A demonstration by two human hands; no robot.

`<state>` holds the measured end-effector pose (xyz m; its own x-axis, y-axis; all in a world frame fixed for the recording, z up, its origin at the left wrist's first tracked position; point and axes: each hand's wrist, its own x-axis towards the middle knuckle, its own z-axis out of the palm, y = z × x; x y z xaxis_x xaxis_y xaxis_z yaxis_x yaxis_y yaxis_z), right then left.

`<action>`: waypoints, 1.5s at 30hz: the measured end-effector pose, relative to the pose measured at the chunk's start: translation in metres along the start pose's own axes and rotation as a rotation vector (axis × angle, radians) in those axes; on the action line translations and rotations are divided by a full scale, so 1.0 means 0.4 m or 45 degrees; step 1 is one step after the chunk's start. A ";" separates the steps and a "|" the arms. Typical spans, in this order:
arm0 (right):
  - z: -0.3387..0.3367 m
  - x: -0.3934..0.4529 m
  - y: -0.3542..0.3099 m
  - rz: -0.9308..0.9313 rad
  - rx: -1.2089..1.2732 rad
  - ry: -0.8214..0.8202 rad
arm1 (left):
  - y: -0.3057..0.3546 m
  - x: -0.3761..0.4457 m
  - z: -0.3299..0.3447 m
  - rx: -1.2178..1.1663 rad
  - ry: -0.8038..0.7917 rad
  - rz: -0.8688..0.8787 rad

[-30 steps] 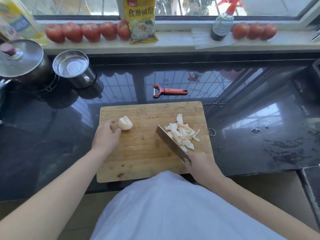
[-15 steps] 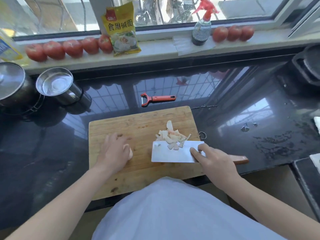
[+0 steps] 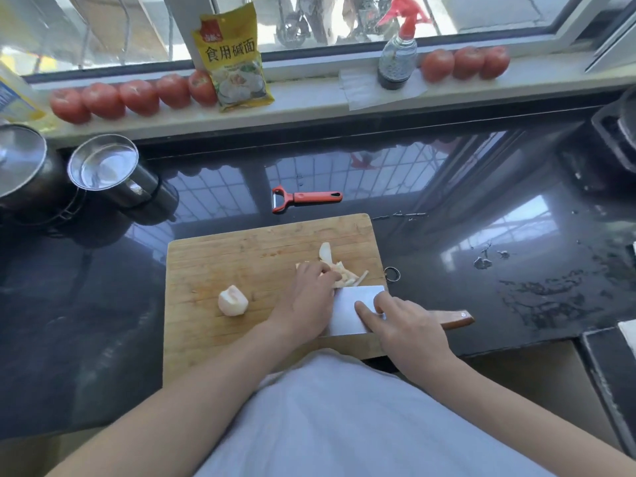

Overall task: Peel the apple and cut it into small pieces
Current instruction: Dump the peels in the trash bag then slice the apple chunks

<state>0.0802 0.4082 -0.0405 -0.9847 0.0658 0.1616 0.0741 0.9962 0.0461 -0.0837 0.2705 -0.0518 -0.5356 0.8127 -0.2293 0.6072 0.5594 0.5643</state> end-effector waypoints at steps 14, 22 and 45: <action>-0.045 -0.044 0.075 0.019 0.215 -0.249 | 0.012 -0.041 -0.049 -0.378 -0.002 -0.485; -0.064 -0.039 -0.089 0.574 0.711 -0.640 | -0.263 -0.166 -0.219 -0.245 0.436 -0.899; -0.085 0.049 -0.395 1.180 0.880 -0.495 | -0.396 -0.302 -0.082 0.322 0.165 0.350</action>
<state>0.0544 0.2500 -0.0112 -0.5939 0.6626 -0.4564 0.7906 0.3756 -0.4836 -0.1346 0.0784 -0.0875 -0.3926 0.9196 0.0146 0.8551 0.3591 0.3740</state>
